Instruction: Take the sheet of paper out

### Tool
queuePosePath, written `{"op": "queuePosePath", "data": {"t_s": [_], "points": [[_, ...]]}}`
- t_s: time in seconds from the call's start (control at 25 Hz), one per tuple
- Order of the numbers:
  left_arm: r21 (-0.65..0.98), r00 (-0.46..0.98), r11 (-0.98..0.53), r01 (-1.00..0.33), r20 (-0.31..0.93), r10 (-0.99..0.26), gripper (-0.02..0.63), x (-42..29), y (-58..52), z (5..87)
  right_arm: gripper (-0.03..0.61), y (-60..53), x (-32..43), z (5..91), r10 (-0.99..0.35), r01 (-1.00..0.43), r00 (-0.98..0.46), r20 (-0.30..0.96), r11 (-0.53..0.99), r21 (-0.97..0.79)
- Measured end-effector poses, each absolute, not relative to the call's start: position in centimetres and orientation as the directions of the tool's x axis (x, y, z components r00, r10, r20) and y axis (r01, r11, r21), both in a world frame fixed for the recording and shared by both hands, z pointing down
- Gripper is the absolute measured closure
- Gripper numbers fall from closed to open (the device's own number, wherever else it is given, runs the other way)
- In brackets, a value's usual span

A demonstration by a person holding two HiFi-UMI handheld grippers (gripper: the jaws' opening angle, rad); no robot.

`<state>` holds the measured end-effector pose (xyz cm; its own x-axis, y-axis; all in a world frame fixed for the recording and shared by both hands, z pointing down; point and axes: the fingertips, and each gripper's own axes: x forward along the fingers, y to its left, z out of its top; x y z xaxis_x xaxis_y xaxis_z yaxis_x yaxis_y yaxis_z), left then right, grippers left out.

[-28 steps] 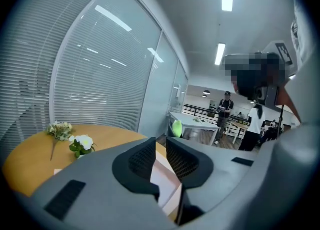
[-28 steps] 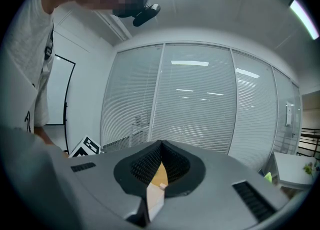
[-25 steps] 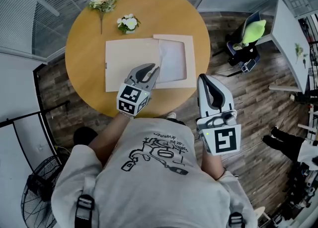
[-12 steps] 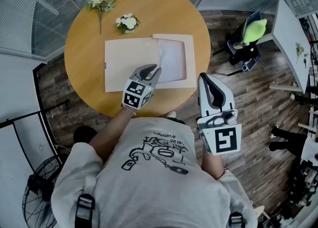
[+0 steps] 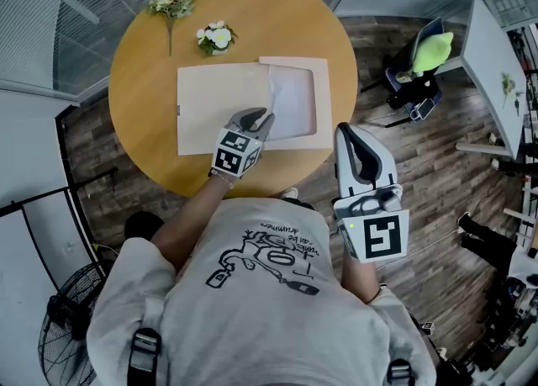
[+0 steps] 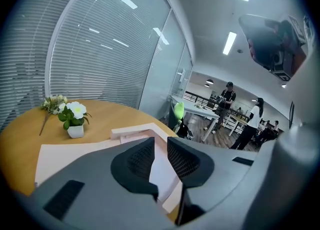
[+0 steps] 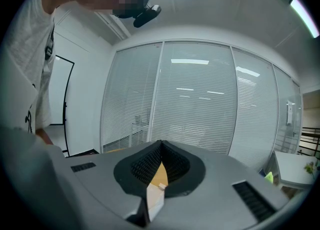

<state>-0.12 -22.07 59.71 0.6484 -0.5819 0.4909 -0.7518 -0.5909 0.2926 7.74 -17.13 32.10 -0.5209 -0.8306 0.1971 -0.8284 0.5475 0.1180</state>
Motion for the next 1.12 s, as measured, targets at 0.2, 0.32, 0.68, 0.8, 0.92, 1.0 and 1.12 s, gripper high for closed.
{"op": "queuePosePath", "data": {"t_s": [0.2,0.32,0.68,0.8,0.92,1.0,1.12], "points": [[0.296,0.646,-0.590,-0.751,0.516,-0.563,0.518,0.2,-22.4,61.4,0.571,-17.3,7.7,32.2,-0.829,-0.826,-0.523,0.200,0.550,0.120],[0.295,0.641,-0.588,-0.753,0.532,-0.554,0.518,0.3,-22.6,62.5,0.571,-17.5,7.6,31.9,-0.838,-0.837,-0.515,0.182,0.537,0.103],[0.294,0.614,-0.569,-0.768,0.588,-0.526,0.514,0.2,-23.5,66.2,0.571,-17.7,7.7,32.1,-0.836,-0.836,-0.515,0.190,0.539,0.103],[0.299,0.612,-0.565,-0.769,0.602,-0.514,0.514,0.3,-23.7,67.2,0.571,-17.9,7.8,32.1,-0.838,-0.839,-0.512,0.188,0.535,0.098],[0.306,0.611,-0.562,-0.769,0.612,-0.502,0.514,0.5,-24.0,68.1,0.571,-17.9,7.9,32.3,-0.837,-0.839,-0.512,0.191,0.536,0.099],[0.308,0.610,-0.562,-0.768,0.618,-0.495,0.514,0.7,-24.1,68.6,0.571,-17.7,7.9,32.7,-0.828,-0.828,-0.520,0.209,0.549,0.114],[0.317,0.611,-0.559,-0.766,0.629,-0.481,0.514,1.0,-24.4,69.3,0.571,-17.9,7.8,32.3,-0.837,-0.839,-0.513,0.190,0.536,0.095]]}}
